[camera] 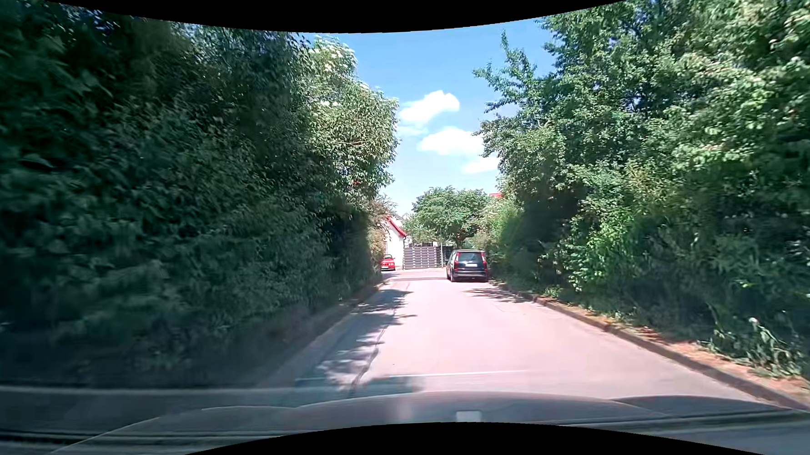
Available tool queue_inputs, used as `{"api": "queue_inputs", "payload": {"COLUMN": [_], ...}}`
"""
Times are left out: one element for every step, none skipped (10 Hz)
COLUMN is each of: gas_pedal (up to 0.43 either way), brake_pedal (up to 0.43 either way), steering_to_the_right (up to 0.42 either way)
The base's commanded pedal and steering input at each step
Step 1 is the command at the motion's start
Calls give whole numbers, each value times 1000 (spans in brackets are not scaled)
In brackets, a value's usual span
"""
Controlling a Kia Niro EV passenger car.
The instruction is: Follow the waypoints while adhering to traffic rules and regulations
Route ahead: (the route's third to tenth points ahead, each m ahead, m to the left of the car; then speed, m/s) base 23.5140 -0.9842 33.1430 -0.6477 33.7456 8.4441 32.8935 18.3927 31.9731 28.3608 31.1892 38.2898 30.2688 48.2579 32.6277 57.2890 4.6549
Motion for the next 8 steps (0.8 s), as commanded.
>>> {"api": "queue_inputs", "payload": {"gas_pedal": [47,47,47,39,39,28,20,20], "brake_pedal": [0,0,0,0,0,0,0,0], "steering_to_the_right": [0,0,1,1,1,1,2,3]}}
